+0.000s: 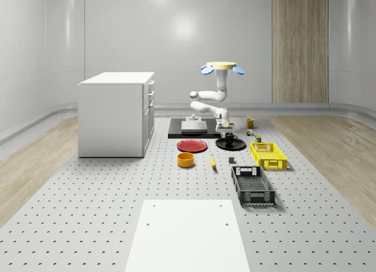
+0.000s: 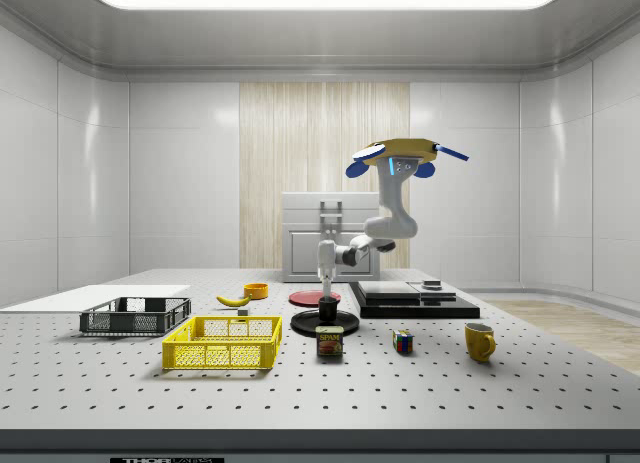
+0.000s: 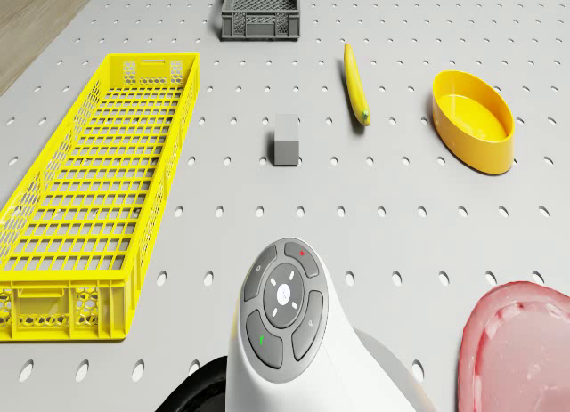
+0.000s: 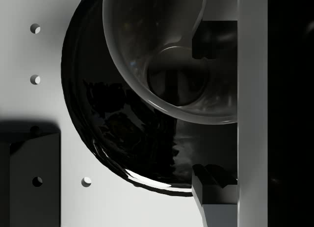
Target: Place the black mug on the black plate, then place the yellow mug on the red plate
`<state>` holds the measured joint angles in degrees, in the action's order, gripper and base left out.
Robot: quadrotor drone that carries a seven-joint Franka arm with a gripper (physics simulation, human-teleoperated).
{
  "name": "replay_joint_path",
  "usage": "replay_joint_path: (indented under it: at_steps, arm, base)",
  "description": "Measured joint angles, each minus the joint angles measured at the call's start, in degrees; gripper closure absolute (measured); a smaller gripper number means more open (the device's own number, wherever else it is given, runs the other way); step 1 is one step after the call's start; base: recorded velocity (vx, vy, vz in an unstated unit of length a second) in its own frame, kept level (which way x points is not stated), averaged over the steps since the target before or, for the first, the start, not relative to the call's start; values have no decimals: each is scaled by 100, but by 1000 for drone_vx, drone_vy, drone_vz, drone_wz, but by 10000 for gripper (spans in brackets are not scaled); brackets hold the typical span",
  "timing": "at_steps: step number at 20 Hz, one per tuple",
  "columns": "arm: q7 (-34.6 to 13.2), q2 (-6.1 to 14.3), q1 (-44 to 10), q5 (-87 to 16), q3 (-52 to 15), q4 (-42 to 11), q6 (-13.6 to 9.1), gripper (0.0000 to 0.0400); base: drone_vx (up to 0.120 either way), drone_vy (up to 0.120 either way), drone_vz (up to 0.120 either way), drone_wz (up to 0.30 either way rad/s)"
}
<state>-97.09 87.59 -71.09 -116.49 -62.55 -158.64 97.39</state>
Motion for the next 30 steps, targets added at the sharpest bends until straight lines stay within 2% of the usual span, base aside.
replay_joint_path:
  at_steps: [5, 13, 30]
  arm:
    - [19, -13, 110, 291, -326, -153, -181, 17]
    - [26, -28, 230, 773, -850, -340, -420, 2]
    - [21, -21, 252, 934, -1018, -386, -476, 0]
  base:
    - [0, 0, 24, 0]
    - [0, 20, 120, 0]
    - [-118, 120, 2, 0]
